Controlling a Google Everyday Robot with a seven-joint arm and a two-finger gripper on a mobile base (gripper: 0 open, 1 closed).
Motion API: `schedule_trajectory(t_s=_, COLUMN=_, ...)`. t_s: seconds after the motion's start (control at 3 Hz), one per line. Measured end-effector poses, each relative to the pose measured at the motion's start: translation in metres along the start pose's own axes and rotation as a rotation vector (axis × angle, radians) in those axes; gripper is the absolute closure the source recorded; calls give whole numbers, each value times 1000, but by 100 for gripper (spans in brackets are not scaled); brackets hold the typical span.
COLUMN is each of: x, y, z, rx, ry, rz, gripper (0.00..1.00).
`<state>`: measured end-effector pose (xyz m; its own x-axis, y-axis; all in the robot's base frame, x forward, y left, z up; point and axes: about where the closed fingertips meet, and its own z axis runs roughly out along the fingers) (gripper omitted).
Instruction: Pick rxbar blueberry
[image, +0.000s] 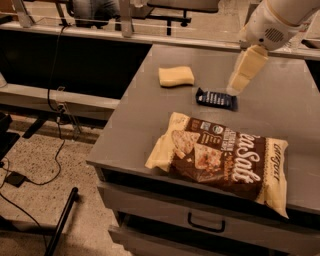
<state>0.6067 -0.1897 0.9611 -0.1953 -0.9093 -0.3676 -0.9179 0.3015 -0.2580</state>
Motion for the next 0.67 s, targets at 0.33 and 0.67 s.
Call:
schedule_trajectory(t_s=0.33, x=-5, y=-25, z=19, rx=2, ry=11, rz=40, gripper=0)
schedule_trajectory(t_s=0.67, x=7, y=-42, z=42, rx=-6, ry=28, rz=114, gripper=15)
